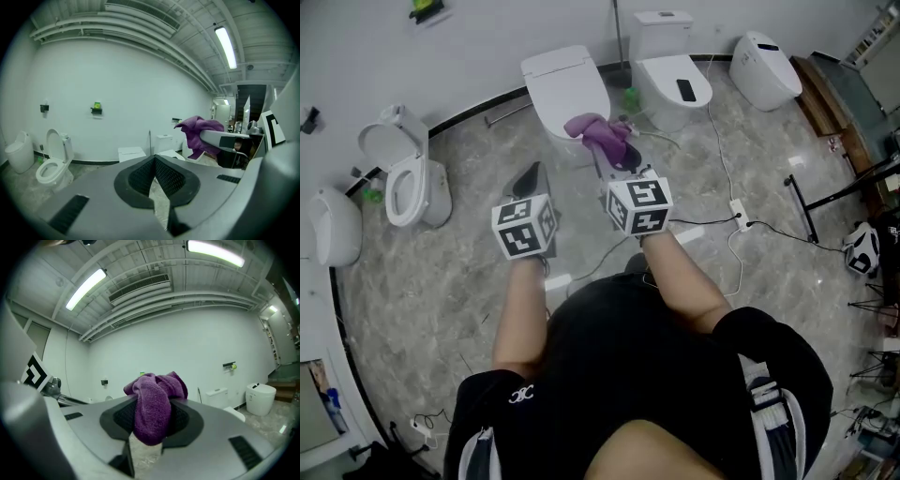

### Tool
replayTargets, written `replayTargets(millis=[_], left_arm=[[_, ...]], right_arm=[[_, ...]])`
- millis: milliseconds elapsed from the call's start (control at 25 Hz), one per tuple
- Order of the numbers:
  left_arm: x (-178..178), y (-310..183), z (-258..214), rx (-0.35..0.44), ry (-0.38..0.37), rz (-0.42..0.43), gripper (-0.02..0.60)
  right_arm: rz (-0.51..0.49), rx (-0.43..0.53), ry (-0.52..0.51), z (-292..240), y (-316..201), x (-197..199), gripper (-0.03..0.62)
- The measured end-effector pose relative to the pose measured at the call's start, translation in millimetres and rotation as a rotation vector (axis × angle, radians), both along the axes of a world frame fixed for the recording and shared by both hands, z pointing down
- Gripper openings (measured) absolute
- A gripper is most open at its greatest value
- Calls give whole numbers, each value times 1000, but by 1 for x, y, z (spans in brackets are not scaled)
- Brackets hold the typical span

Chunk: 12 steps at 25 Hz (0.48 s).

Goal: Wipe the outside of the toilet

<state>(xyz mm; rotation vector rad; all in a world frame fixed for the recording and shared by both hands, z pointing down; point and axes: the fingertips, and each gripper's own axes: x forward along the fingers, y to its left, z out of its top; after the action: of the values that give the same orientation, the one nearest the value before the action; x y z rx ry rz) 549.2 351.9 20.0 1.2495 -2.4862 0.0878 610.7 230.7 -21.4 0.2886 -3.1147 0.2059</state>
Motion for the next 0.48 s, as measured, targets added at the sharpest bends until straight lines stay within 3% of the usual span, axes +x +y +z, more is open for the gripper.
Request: replayTargets(millis=[480], left_arm=[[-25,11,10,-17,3,-22,6]], right_arm=[[3,-48,-9,5,-16,-32,129]])
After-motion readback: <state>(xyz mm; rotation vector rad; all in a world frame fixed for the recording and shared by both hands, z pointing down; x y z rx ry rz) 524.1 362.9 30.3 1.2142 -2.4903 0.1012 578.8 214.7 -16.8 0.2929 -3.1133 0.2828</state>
